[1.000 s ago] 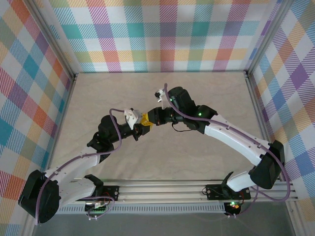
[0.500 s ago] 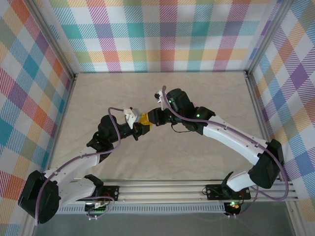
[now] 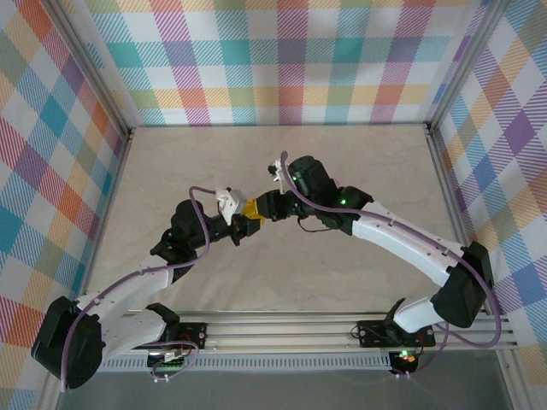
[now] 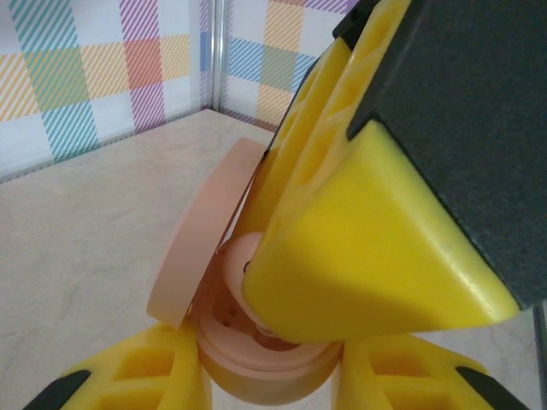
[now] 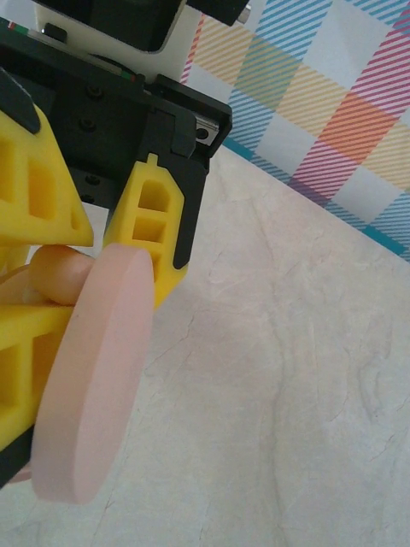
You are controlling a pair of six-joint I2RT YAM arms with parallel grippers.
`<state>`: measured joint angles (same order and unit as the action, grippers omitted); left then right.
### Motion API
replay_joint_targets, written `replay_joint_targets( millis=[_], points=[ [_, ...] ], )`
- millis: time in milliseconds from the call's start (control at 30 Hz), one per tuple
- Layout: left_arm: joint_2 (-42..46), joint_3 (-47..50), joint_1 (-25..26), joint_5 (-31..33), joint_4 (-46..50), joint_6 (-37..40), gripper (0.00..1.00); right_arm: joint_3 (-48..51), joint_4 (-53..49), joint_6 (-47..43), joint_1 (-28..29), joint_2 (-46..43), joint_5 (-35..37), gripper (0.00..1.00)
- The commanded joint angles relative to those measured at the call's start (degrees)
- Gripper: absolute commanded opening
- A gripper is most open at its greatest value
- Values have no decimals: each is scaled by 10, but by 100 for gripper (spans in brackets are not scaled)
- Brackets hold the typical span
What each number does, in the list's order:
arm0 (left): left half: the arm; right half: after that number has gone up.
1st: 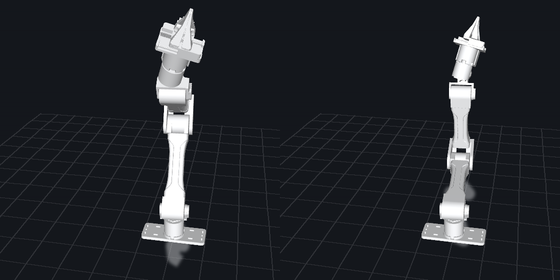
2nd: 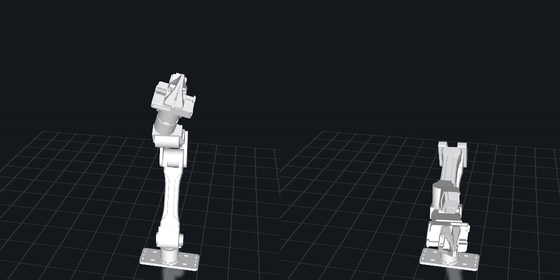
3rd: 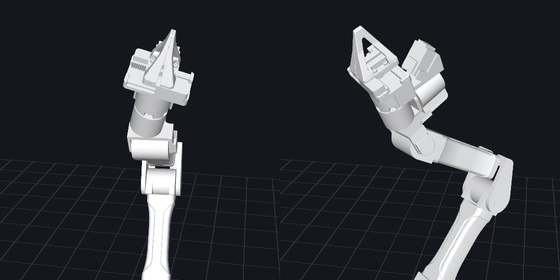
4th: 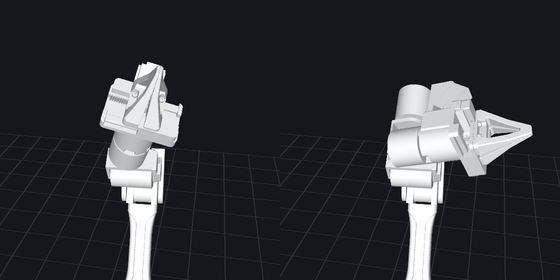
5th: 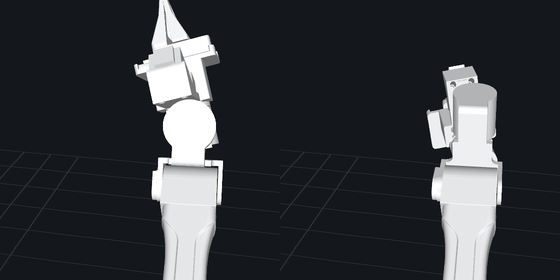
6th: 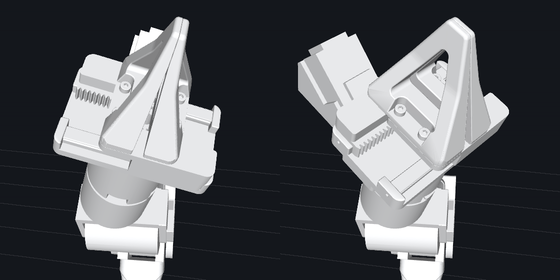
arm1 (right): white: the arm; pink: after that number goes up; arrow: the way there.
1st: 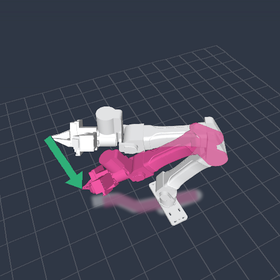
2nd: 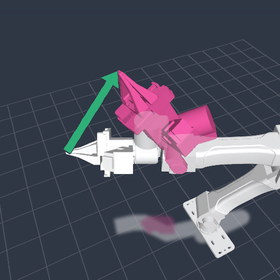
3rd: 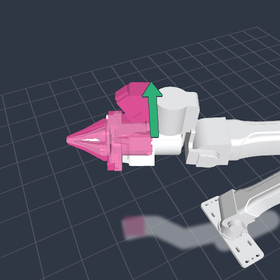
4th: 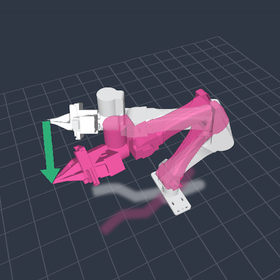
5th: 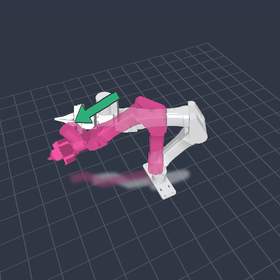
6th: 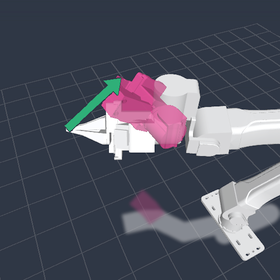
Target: Insert wireless bluetooth earbuds into charging case
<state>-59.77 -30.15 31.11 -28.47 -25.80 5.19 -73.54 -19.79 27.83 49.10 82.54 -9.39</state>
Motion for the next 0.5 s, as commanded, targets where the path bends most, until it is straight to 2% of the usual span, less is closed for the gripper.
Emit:
replay_joint_targets(
  millis=[0, 200, 467],
  points=[
    [20, -28, 7, -11, -37, 1, 8, 8, -34, 1, 3, -3, 12, 24],
    [25, -25, 7, -9, -30, 1, 8, -10, -53, 3, 3, -3, 42, 31],
    [27, -25, 7, -10, -31, 2, 8, -22, -67, 0, 3, -2, 58, 33]
  ],
)
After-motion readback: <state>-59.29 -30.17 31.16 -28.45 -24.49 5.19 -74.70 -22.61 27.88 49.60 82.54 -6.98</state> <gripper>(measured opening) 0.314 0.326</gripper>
